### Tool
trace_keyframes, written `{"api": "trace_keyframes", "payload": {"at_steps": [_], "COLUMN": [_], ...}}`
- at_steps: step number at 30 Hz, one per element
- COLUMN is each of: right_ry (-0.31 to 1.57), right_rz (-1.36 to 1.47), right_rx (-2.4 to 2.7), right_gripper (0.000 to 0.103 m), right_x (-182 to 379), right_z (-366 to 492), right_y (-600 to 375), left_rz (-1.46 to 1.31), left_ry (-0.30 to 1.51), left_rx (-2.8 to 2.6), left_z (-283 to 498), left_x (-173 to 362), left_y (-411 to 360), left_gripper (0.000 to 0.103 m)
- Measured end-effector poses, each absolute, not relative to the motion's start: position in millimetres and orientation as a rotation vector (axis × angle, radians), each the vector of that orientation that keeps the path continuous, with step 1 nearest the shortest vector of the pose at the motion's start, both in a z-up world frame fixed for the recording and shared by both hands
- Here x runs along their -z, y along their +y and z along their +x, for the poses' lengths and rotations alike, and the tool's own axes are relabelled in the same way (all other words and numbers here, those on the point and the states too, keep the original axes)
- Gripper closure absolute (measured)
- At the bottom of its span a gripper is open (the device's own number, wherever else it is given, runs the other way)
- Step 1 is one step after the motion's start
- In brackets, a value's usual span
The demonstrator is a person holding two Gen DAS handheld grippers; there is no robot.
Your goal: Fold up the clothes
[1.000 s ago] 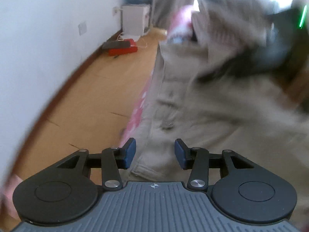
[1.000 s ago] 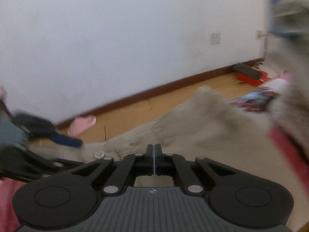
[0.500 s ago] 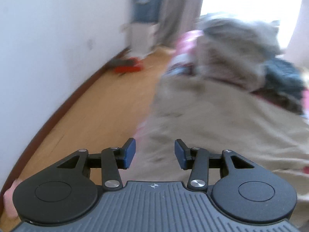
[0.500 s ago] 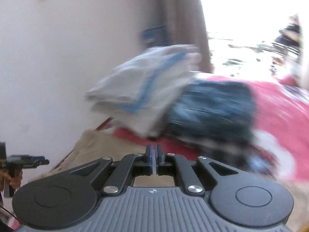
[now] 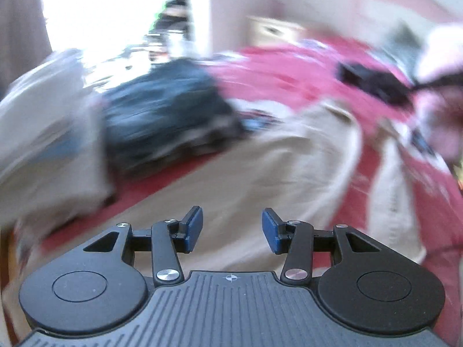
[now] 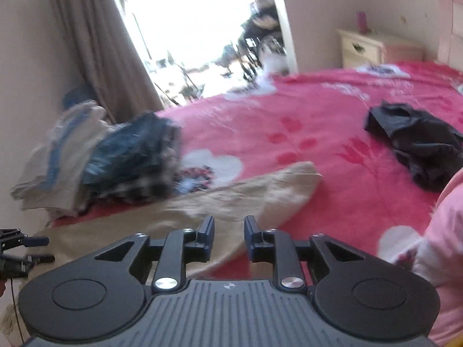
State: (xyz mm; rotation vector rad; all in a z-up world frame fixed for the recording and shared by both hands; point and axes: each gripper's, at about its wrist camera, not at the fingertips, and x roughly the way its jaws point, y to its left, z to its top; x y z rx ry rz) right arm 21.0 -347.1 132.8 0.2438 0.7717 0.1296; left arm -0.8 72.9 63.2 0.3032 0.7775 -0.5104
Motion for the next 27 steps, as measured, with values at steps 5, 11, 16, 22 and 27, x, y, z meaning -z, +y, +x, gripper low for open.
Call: {"api": "trace_keyframes", "payload": {"at_steps": [5,11,16,22,27], "right_ry": [0.813,0.904,0.946,0.949,0.973], "right_rz": [0.163,-0.039,-0.183,0.103,0.436], "right_rx": [-0.095,-0.132,-0.061,0.126,0.191], "right_gripper": [0.069,0.047,0.061,0.079,0.073], "right_x": [-115.1,-48.4,3.0,4.7,9.8], "right_z": [79.9,145.3,162.2,123.8,96.4], "right_y": [-350.7,-305.1,-297.6,-367.1,-415.9], "left_rz": [0.532,0.535,0.555,0.546,0.513], "left_ry": [0.851,0.854,0.839,0.824,0.834], "left_rx": [0.663,0.686,0.685,0.69,0.69], "left_z": [4.4,-3.6,-15.0,-19.8,-14.8], "left_x": [-36.7,8.8,18.6,25.2,32.1], "left_y": [-16.5,-52.2,-52.2,-44.2,-41.4], "left_gripper": [0.057,0.057,0.057,0.057,0.057]}}
